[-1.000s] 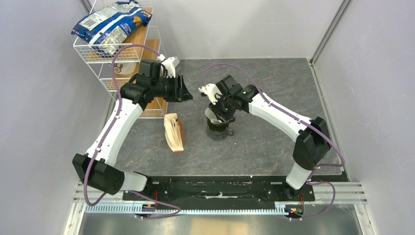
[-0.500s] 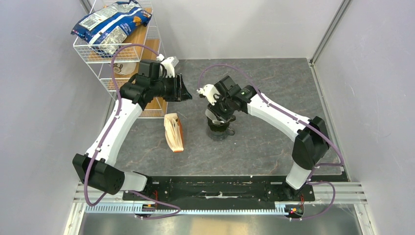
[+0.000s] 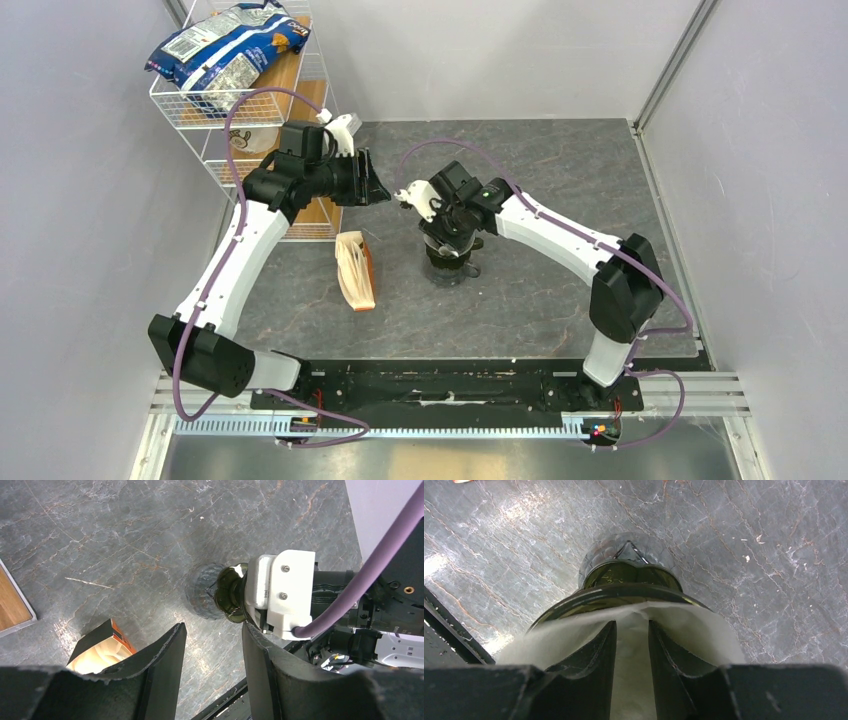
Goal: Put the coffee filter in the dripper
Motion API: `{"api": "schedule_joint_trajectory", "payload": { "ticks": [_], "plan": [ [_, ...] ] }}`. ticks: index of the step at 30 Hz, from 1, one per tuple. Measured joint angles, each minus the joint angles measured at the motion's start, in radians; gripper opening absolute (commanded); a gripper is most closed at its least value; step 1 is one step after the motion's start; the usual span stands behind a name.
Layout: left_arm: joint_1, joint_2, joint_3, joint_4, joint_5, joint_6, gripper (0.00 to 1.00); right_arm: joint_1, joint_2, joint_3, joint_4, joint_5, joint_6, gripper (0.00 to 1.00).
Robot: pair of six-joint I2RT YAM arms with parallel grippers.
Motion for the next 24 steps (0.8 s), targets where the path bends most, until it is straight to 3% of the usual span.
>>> {"api": "schedule_joint_trajectory", "payload": {
  "ticks": [24],
  "plan": [
    [0.019, 0.000, 0.000, 0.009, 0.024, 0.001, 0.54, 0.010, 0.053, 0.111, -0.064, 0.018, -0.013, 0.34]
  ]
}}
